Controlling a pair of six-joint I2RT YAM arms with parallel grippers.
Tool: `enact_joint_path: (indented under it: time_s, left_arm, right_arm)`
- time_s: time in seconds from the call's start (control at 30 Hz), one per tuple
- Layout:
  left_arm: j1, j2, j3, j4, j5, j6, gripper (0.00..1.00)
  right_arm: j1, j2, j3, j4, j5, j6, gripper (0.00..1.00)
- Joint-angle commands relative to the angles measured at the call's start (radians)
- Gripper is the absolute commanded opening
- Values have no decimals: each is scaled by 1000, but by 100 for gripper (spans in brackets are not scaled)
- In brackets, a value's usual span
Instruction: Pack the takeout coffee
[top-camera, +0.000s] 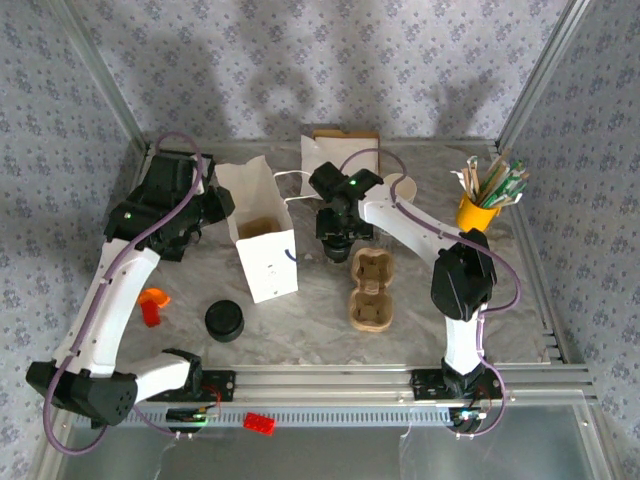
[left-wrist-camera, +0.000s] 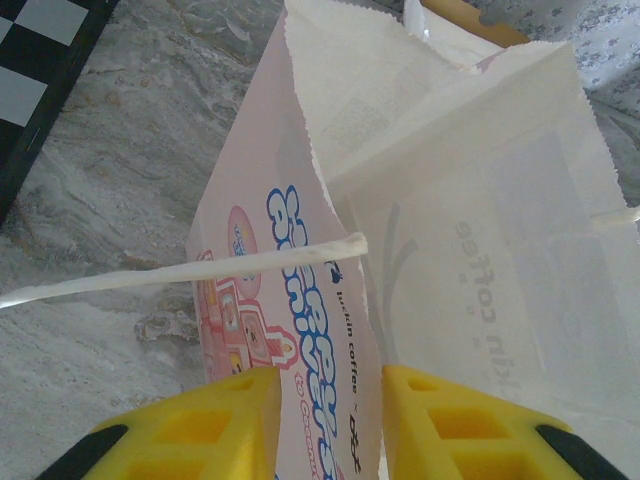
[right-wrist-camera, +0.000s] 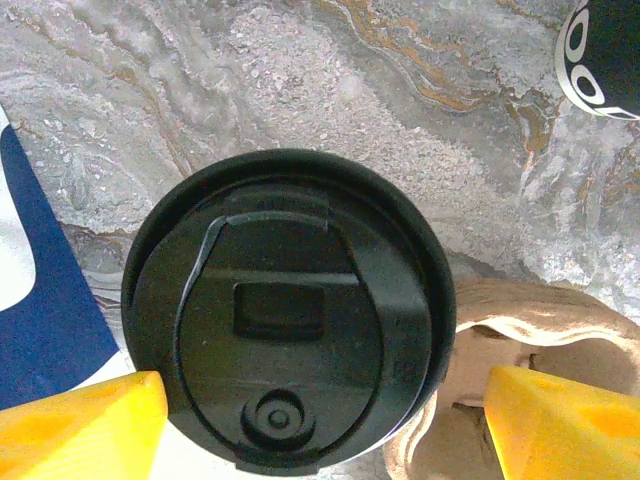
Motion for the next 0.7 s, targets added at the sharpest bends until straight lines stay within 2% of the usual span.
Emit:
enact_joint_path:
  time_s: [0.0,0.17,0.4,0.67]
  left_arm:
    - [8,-19,30,-18,-9,7,32]
    - [8,-26,26,-16,-11,6,32]
    - [8,-26,24,-20,-17,8,32]
    - [9,-26,20,-13,-14,9,32]
  right_arm:
    - [24,-12,33,-4,1,18,87]
    - [39,-12,62,-37,20,57,91]
    - [21,17,53,-47,67,77,91]
    - [11,55,64,-6,34,114,90]
